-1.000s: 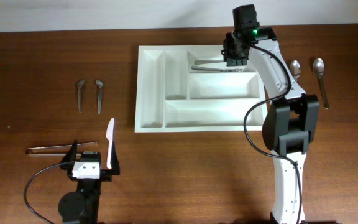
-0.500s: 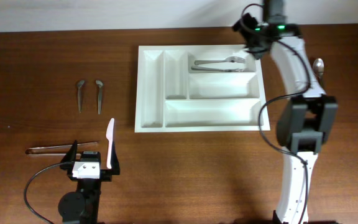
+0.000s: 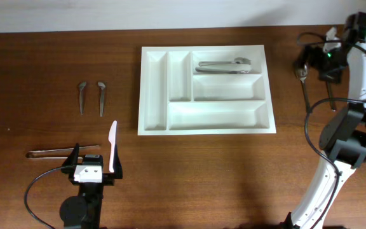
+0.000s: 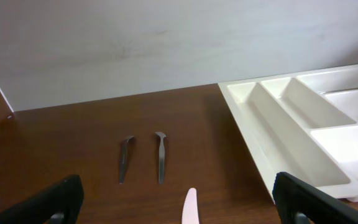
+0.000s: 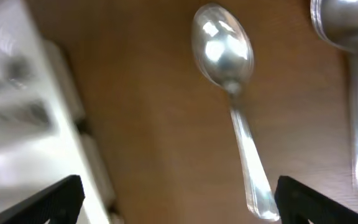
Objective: Pack container
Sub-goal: 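Move the right gripper to the left silver spoon and grasp it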
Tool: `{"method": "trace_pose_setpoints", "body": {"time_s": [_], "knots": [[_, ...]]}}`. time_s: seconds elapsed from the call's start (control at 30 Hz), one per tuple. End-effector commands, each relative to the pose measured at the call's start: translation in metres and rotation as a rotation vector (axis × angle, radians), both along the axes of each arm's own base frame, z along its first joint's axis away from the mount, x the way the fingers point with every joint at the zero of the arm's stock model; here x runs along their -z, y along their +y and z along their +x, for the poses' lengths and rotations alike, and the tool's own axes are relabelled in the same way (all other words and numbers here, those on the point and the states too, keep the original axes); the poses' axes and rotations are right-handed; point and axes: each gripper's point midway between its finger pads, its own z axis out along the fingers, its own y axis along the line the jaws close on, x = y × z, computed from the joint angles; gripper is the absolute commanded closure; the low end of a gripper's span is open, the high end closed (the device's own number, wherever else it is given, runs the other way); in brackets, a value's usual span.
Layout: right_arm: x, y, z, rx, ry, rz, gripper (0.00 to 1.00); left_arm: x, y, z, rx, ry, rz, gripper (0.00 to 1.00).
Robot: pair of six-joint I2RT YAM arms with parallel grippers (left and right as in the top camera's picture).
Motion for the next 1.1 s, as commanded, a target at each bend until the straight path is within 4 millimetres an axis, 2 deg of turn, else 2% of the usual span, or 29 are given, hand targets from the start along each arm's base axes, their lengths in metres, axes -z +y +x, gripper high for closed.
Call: {"method": "trace_pose_setpoints", "body": {"time_s": [0.0, 0.07, 0.17, 0.4, 0.63, 1.07], "knots": [[-0.017, -0.015, -0.009, -0.229, -0.017, -0.178, 0.01, 0.002, 0.001, 0.000, -0.005, 0.000, 0.010, 0.01], [-0.012, -0.018, -0.015, -0.318, 0.012, -0.230, 0.01, 0.002, 0.001, 0.000, -0.005, 0.000, 0.010, 0.01], [-0.005, -0.029, -0.017, -0.348, 0.051, -0.296, 0.01, 0.002, 0.001, 0.000, -0.005, 0.000, 0.010, 0.01], [0.018, -0.030, -0.008, -0.351, 0.051, -0.275, 0.01, 0.002, 0.001, 0.000, -0.005, 0.000, 0.010, 0.01], [0.046, -0.027, -0.010, -0.383, 0.093, -0.241, 0.01, 0.002, 0.001, 0.000, -0.005, 0.000, 0.010, 0.01], [0.076, -0.028, -0.016, -0.393, 0.170, -0.244, 0.01, 0.002, 0.001, 0.000, -0.005, 0.000, 0.010, 0.01]]}}
